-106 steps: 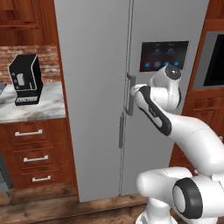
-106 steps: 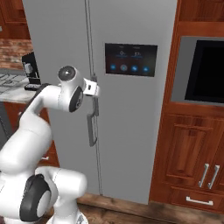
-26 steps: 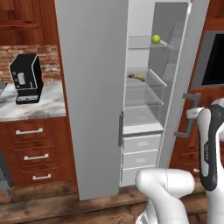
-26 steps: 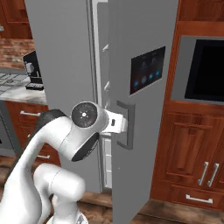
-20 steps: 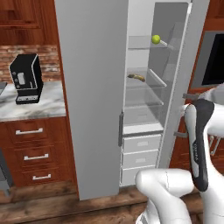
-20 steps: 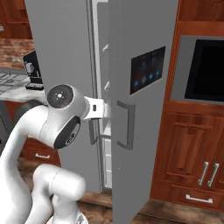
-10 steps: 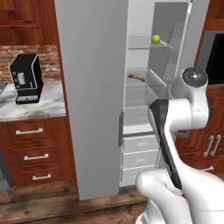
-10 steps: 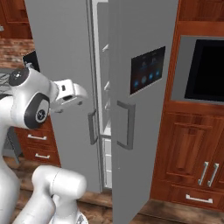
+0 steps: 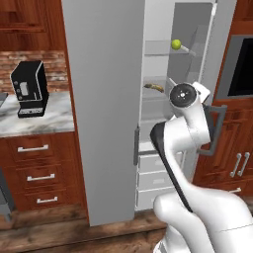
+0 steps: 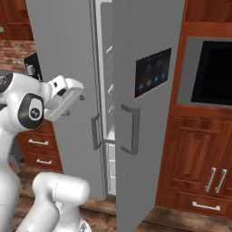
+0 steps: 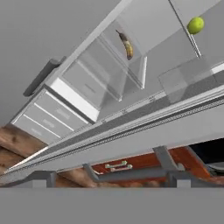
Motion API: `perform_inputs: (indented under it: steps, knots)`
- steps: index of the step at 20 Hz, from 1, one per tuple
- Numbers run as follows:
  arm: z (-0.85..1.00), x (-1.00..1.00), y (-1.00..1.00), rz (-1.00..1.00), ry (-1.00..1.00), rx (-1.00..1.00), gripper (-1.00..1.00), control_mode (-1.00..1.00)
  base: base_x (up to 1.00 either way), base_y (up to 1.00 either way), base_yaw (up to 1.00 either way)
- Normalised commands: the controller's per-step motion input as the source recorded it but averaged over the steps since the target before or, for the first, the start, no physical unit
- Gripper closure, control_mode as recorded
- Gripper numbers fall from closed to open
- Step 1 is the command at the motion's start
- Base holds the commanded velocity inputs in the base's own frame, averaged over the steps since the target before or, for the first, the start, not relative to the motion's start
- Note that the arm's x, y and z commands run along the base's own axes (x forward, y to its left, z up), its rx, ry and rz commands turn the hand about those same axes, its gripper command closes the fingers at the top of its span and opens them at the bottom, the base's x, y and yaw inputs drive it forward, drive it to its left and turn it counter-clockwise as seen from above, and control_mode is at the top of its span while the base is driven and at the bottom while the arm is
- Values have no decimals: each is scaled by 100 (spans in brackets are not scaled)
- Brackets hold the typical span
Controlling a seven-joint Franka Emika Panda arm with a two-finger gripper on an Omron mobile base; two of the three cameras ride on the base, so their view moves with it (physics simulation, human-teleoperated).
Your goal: Retrieve the pear and banana from the fridge and place them into the bowl on the dining table.
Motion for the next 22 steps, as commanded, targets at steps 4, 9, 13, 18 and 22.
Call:
perform_inputs:
  steps: [4, 9, 13, 18, 22]
  knots:
    - [25, 59, -7, 0, 0, -28, -100, -100, 0, 0, 0]
    - [20, 64, -33, 0, 4, -15, -100, -100, 0, 0, 0]
    - [0, 53, -57, 0, 8, -2, -100, -100, 0, 0, 0]
    - [0, 58, -51, 0, 10, 0, -100, -100, 0, 0, 0]
    - [0, 16, -54, -1, 5, -2, -100, -100, 0, 0, 0]
